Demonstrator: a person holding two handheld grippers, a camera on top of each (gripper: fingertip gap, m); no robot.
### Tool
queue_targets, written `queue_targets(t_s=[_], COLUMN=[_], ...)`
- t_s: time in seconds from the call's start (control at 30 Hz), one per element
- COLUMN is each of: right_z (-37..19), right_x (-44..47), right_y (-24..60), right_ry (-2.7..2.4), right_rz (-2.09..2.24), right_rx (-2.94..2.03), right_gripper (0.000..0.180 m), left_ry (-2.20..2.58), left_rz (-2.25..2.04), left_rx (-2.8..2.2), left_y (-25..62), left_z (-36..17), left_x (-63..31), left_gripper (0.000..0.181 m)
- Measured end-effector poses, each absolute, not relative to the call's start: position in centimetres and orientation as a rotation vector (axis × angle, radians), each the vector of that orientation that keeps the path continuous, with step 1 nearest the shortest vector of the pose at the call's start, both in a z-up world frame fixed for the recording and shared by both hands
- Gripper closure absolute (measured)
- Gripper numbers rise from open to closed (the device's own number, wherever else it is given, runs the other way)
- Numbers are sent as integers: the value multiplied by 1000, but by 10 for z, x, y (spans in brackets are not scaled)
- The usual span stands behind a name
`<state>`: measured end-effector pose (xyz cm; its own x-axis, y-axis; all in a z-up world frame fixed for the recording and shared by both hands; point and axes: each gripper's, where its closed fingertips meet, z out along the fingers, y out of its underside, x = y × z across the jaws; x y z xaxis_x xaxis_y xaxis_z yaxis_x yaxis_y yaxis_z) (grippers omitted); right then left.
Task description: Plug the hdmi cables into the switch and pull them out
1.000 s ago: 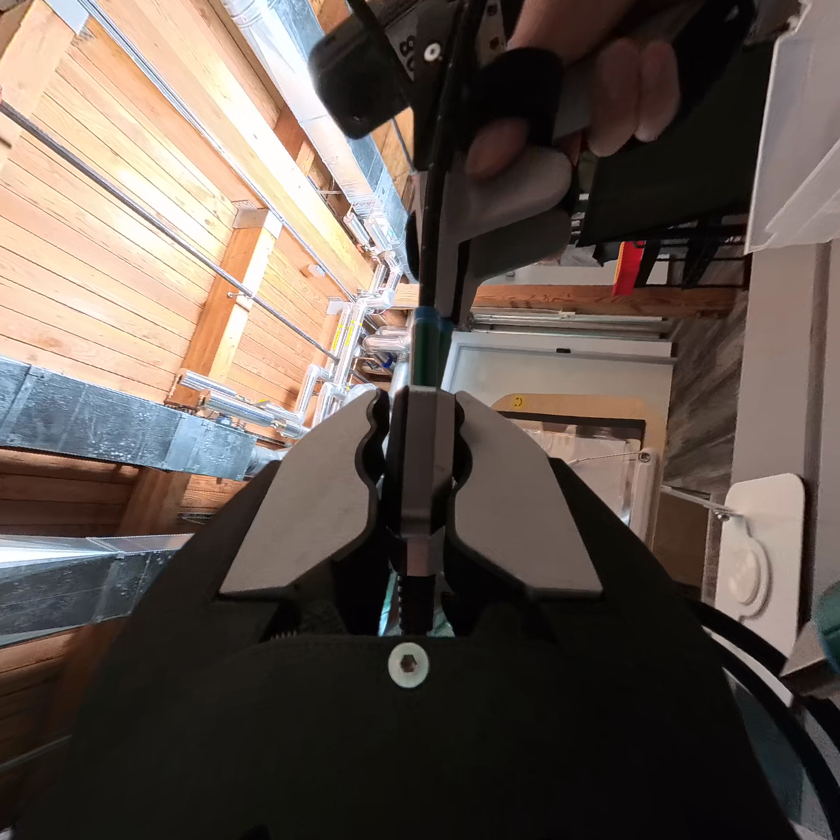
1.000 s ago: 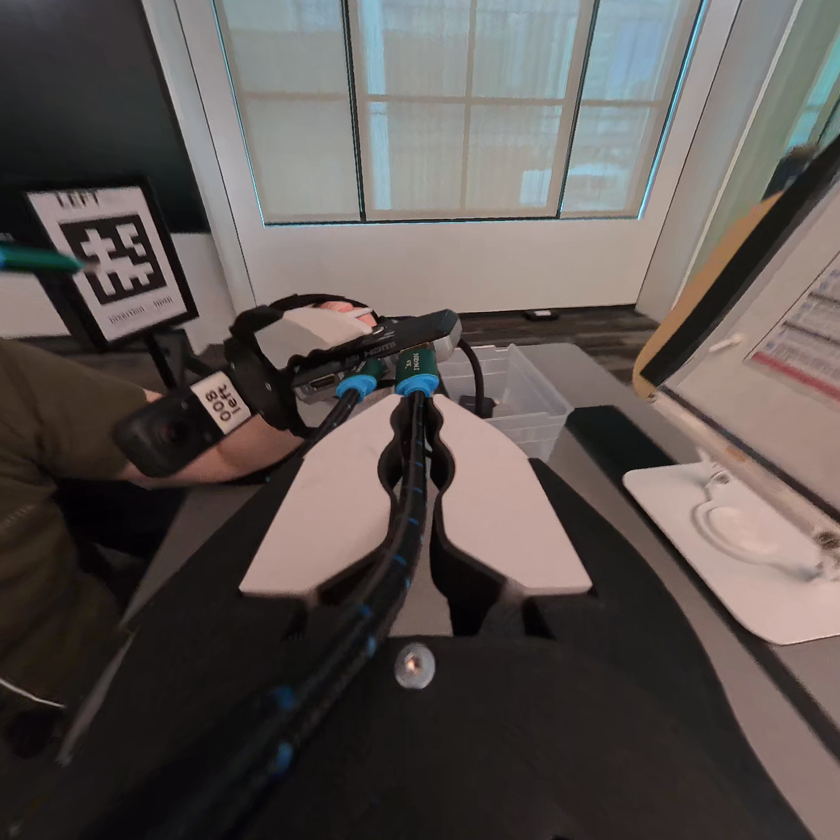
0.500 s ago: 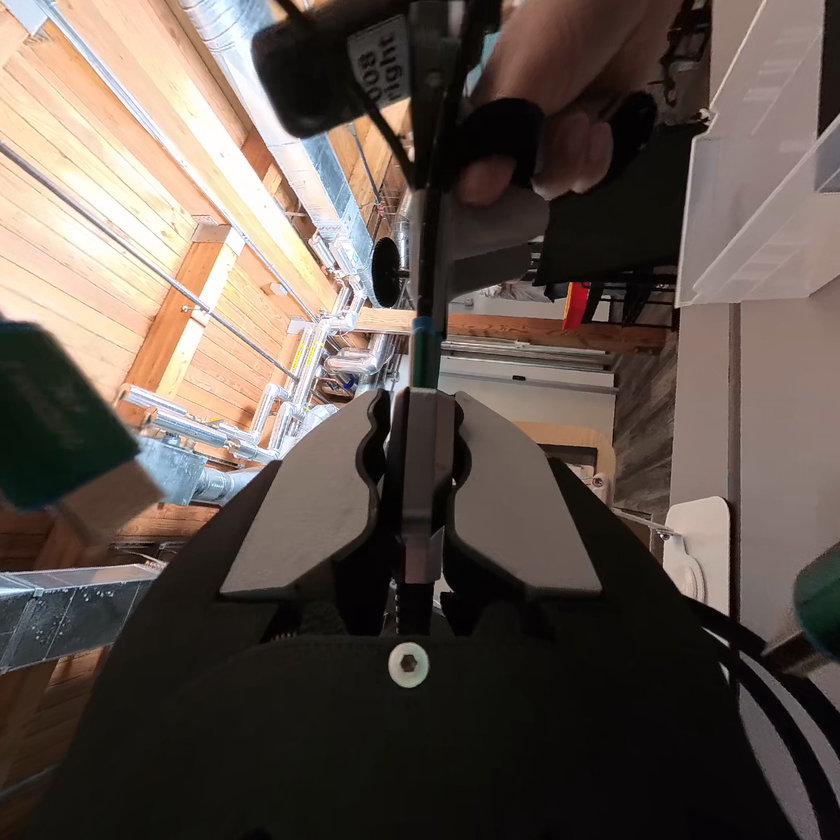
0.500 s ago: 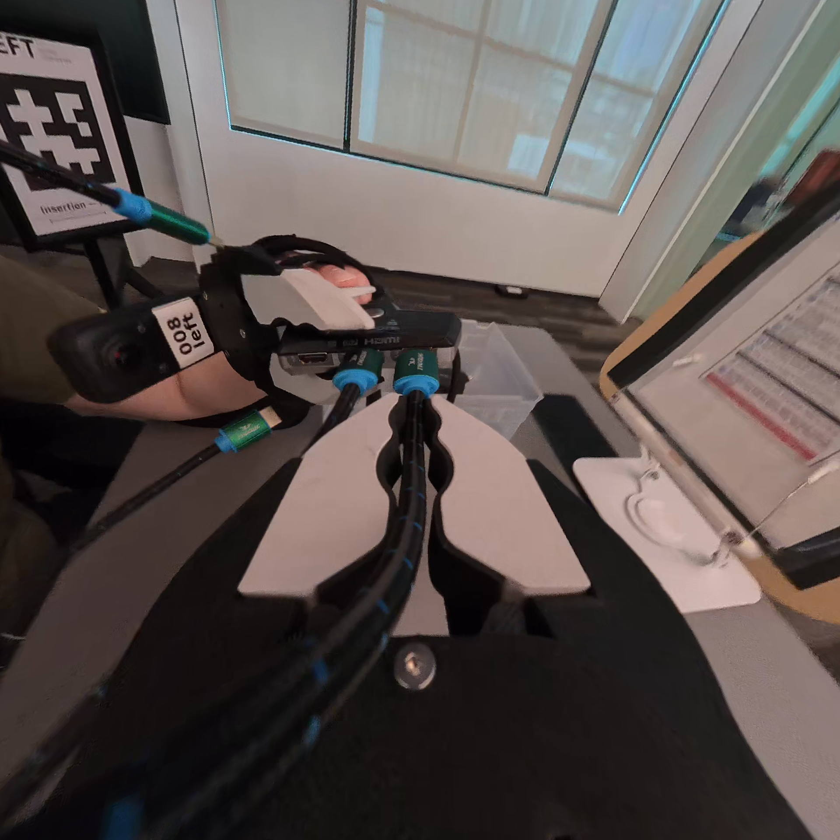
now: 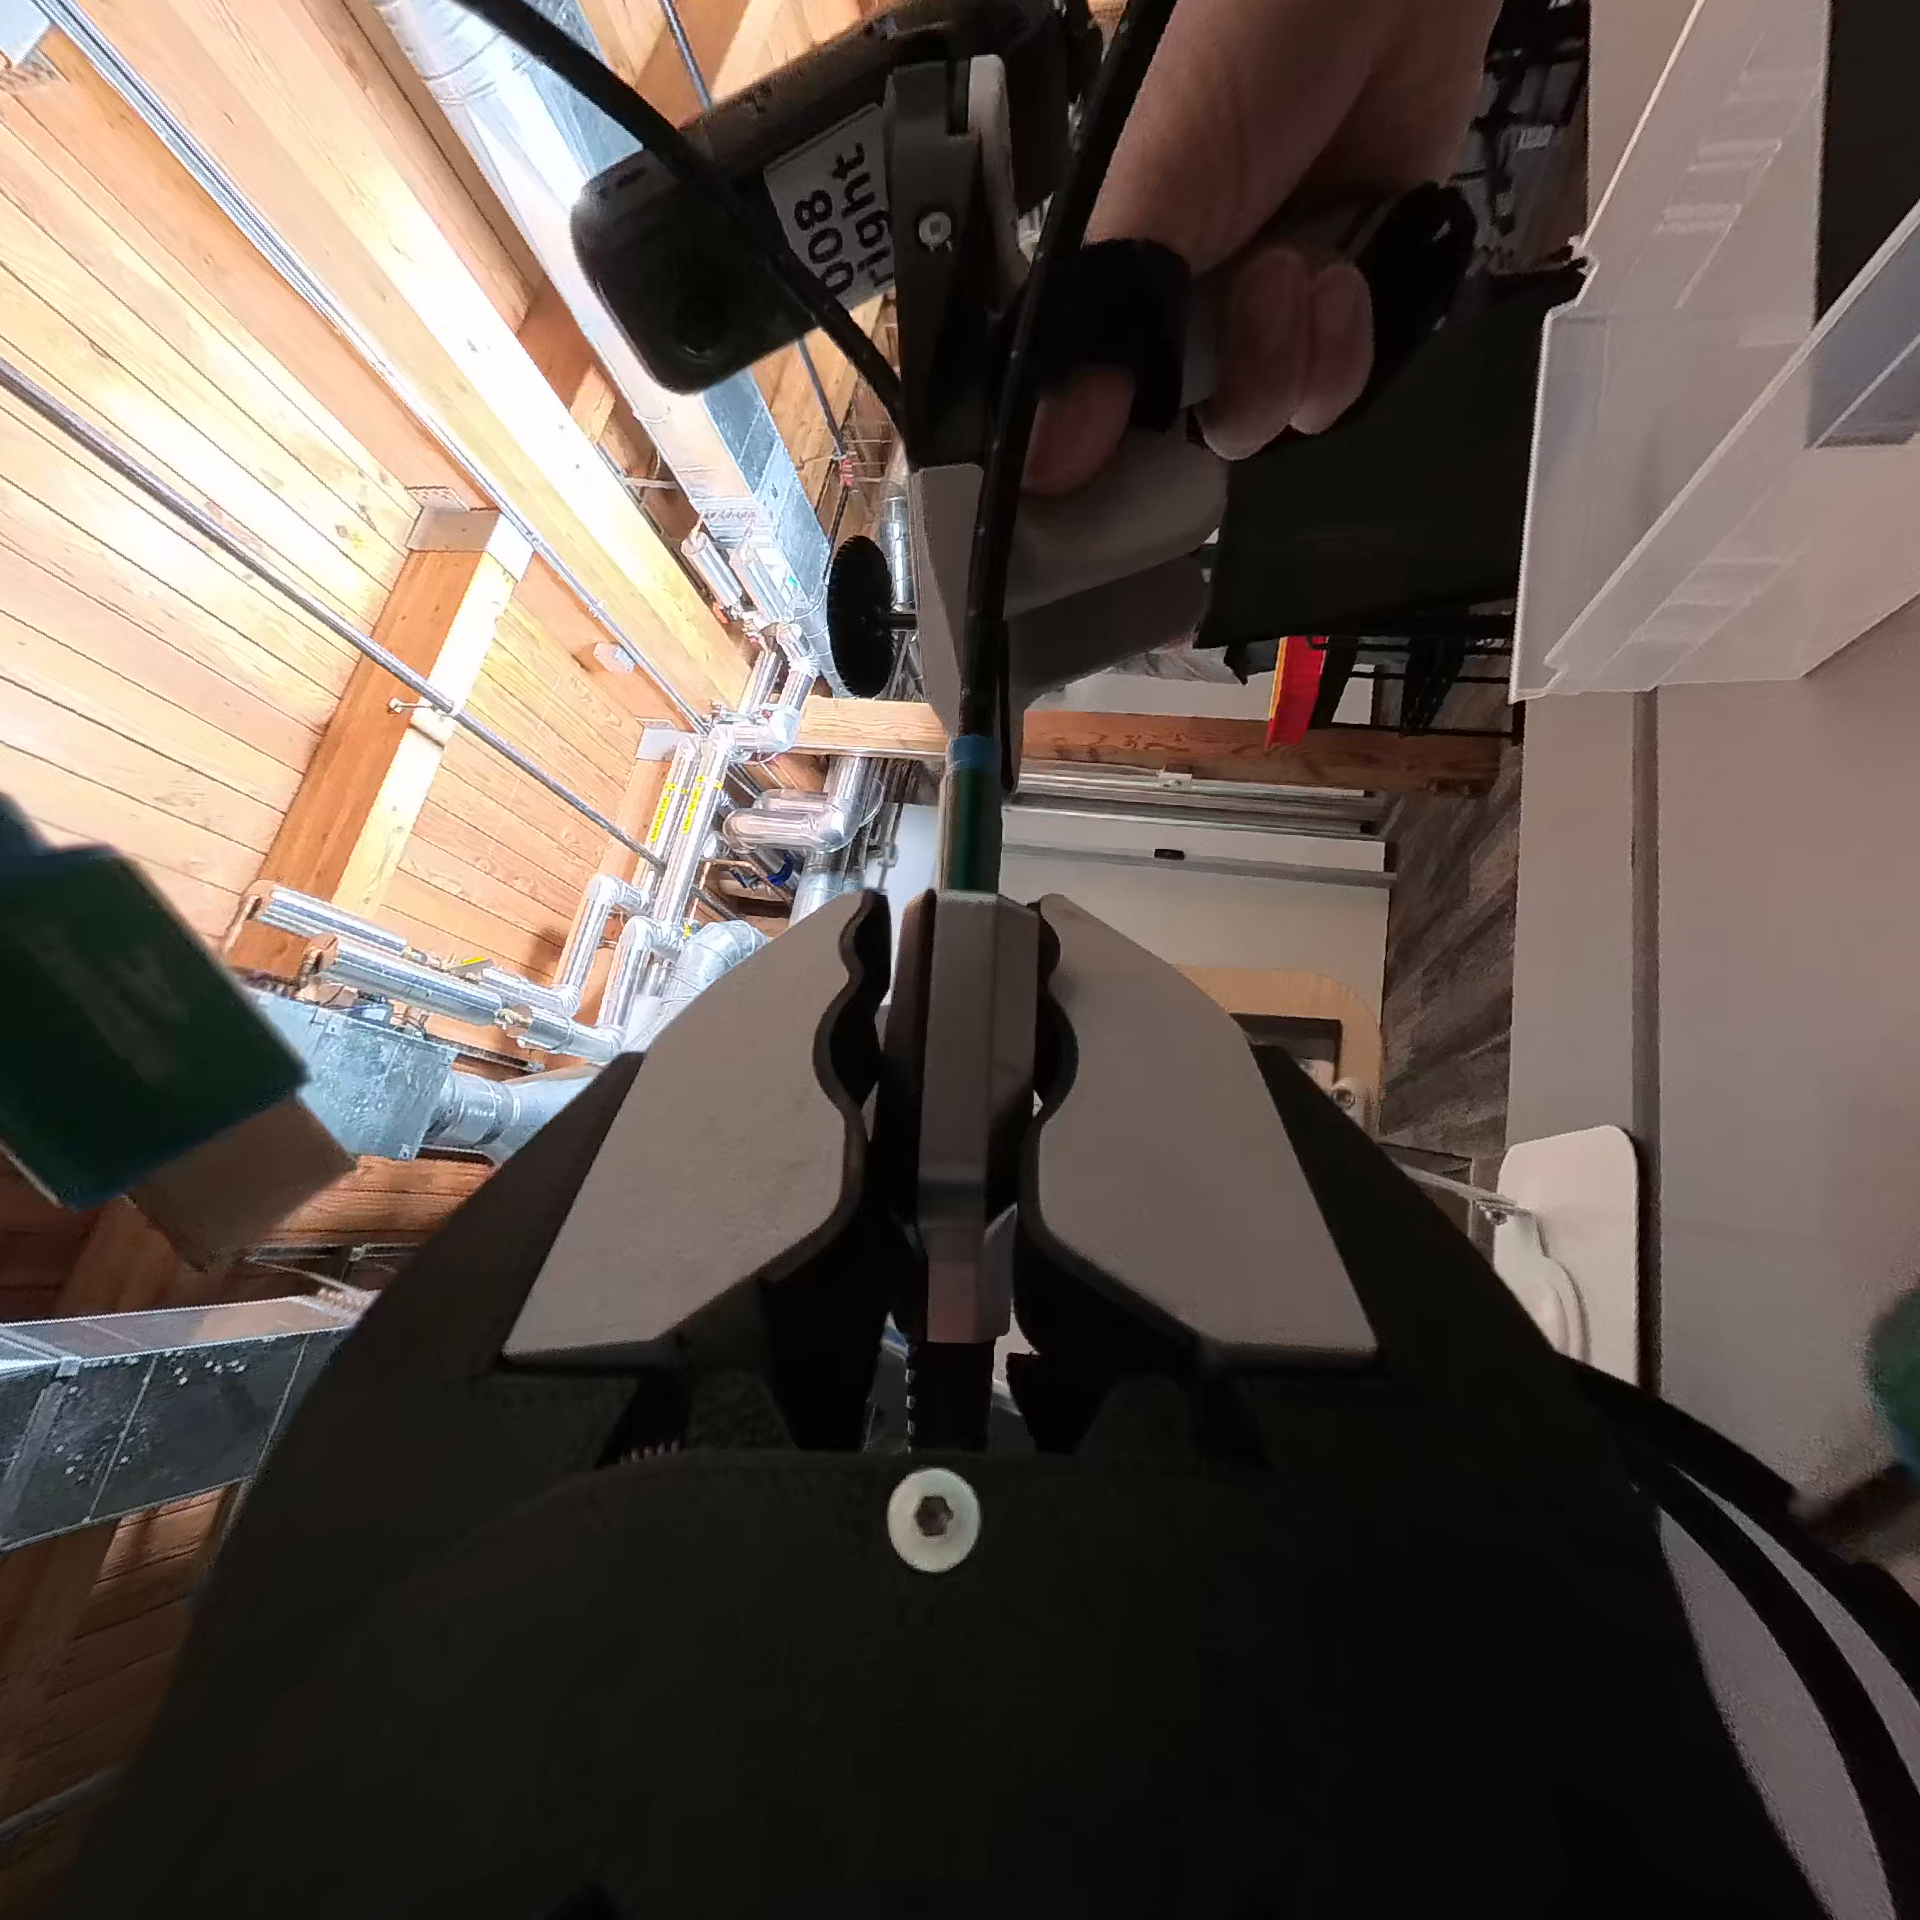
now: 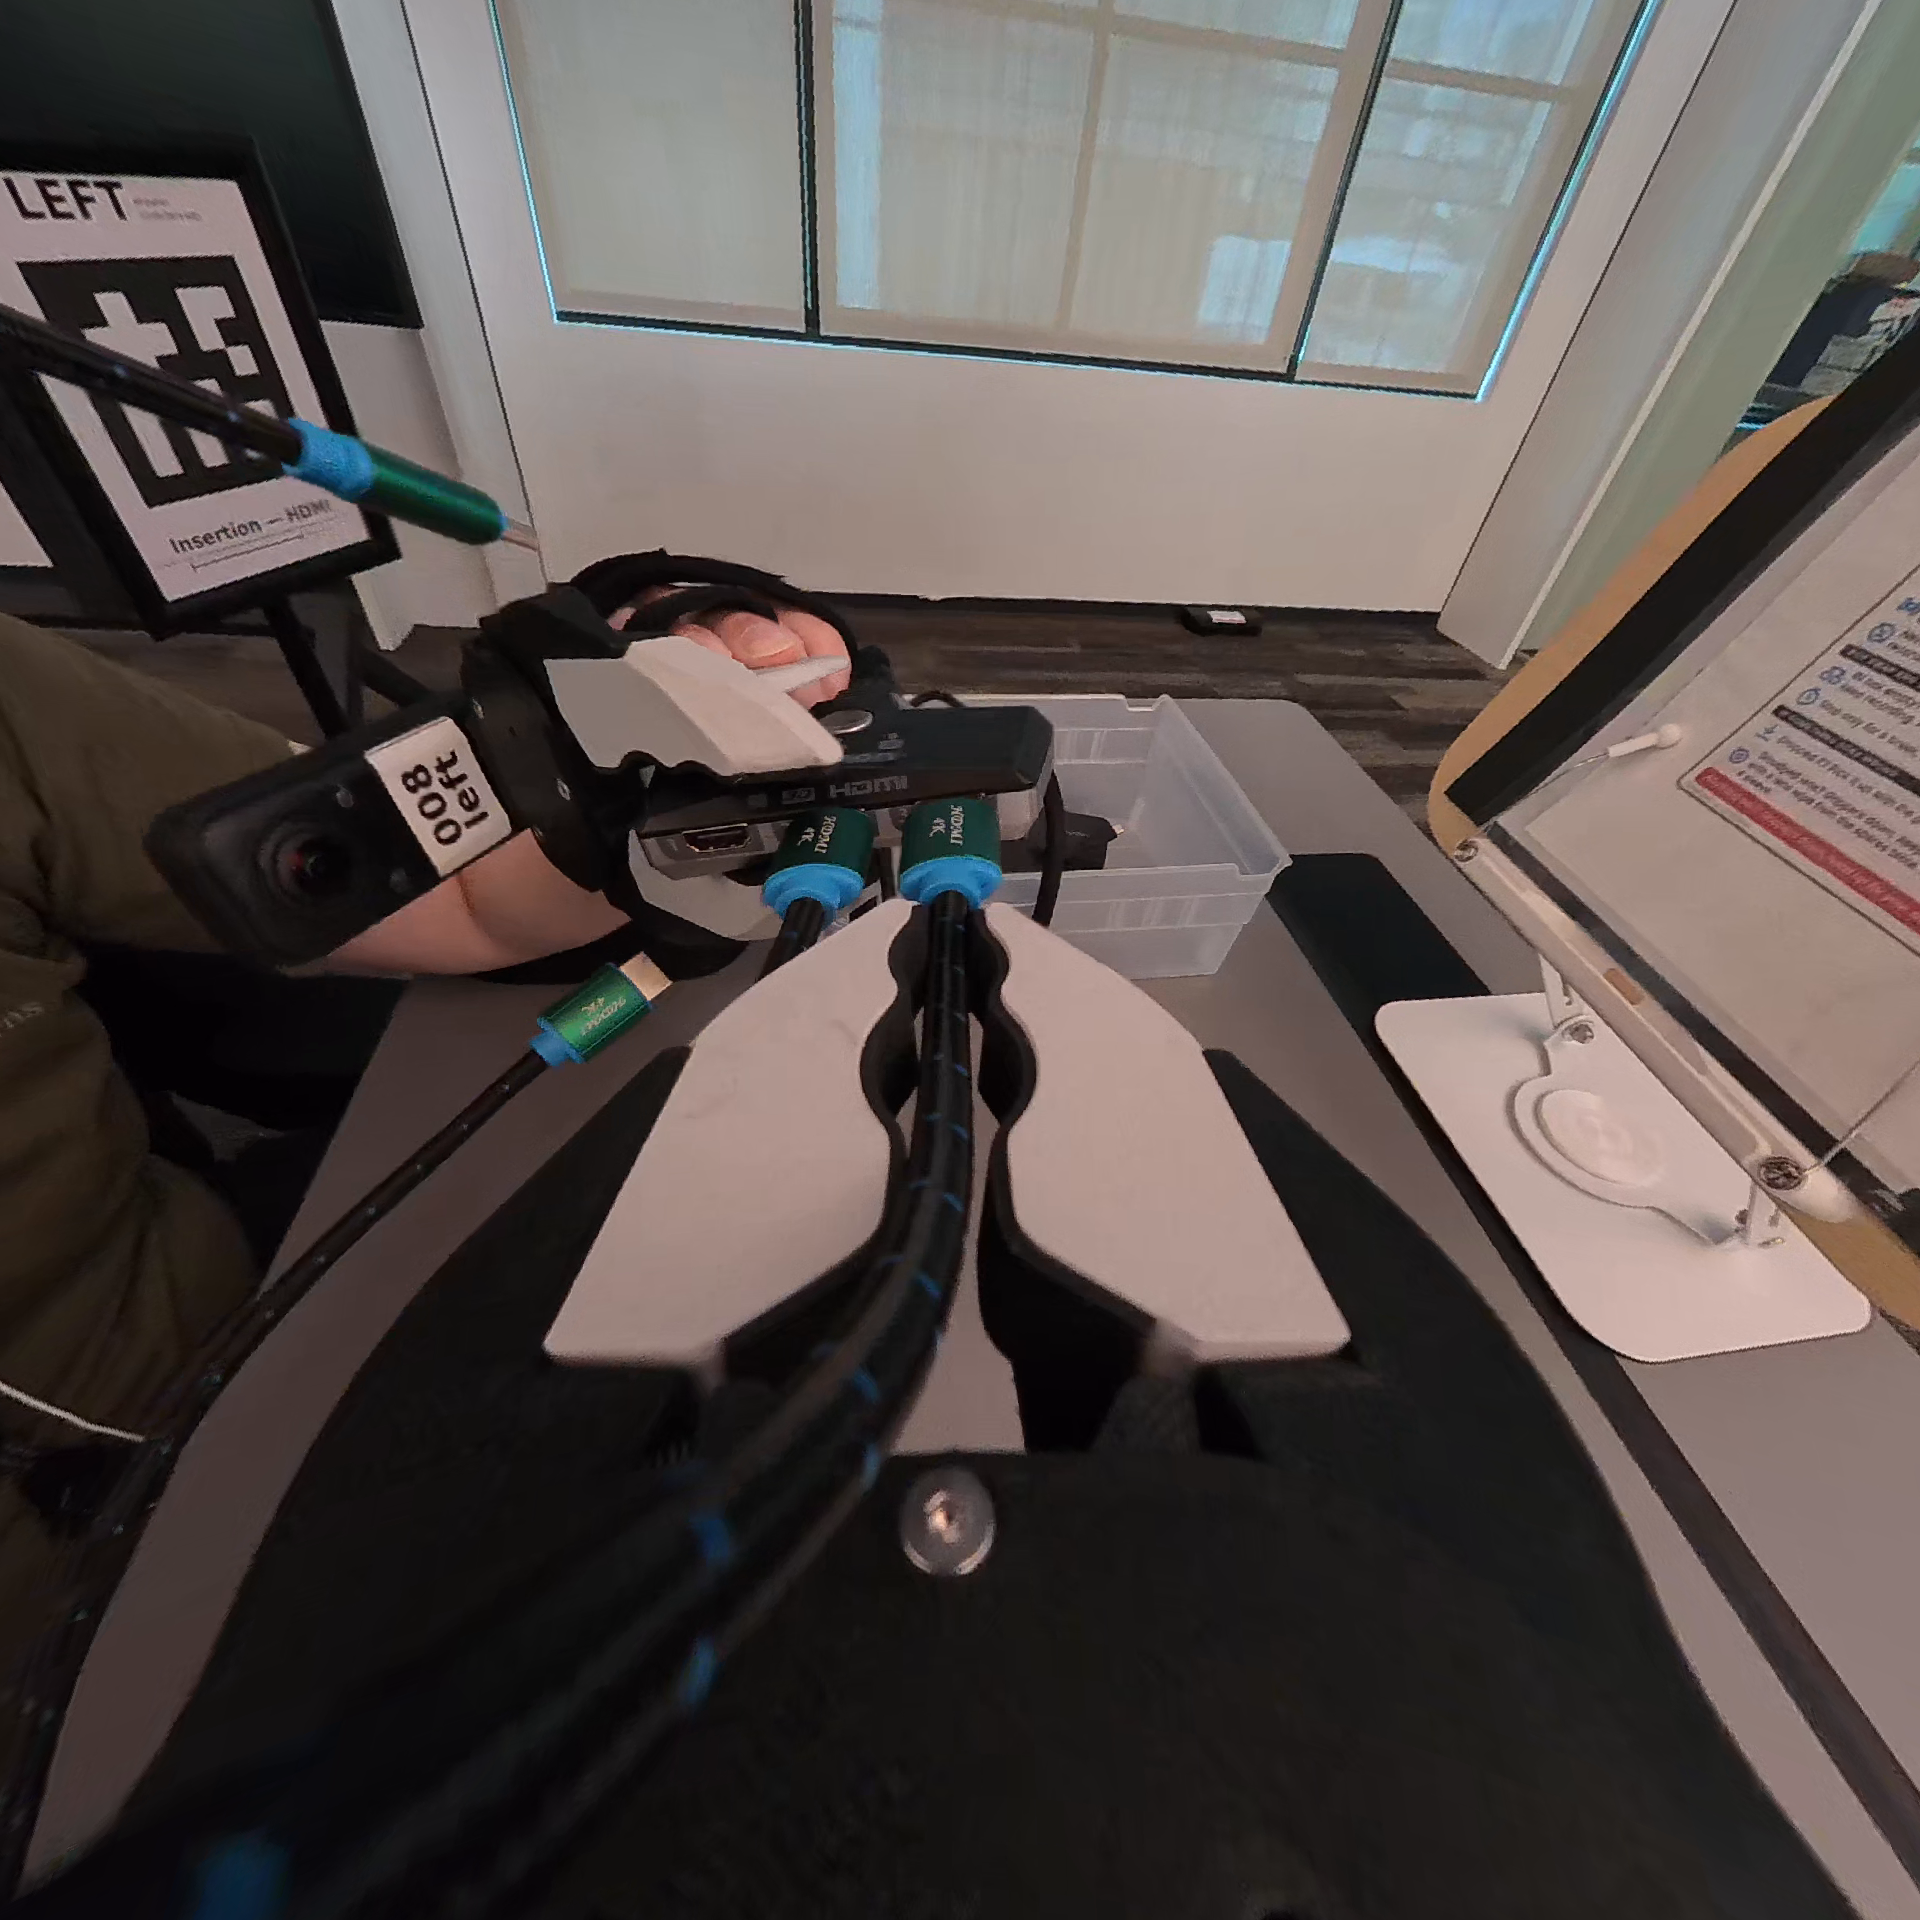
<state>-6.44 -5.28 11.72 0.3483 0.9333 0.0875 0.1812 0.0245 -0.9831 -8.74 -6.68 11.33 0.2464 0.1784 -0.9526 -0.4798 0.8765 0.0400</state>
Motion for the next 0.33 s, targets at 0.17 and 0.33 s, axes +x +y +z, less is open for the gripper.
queue_targets(t_s=[0.17,0.33], right_z=[131,147], right_x=[-63,-60], right_y=[-55,-61], right_ry=[-1073,-1058], right_rz=[686,519], right_rx=[-1362,-1280], right_gripper=[172,172], left_ry=[1125,1068], left_rz=[449,464], left_rx=[-292,-450], left_y=[-62,-41], left_z=[126,138], left_x=[-91,-99], left_gripper=[155,152])
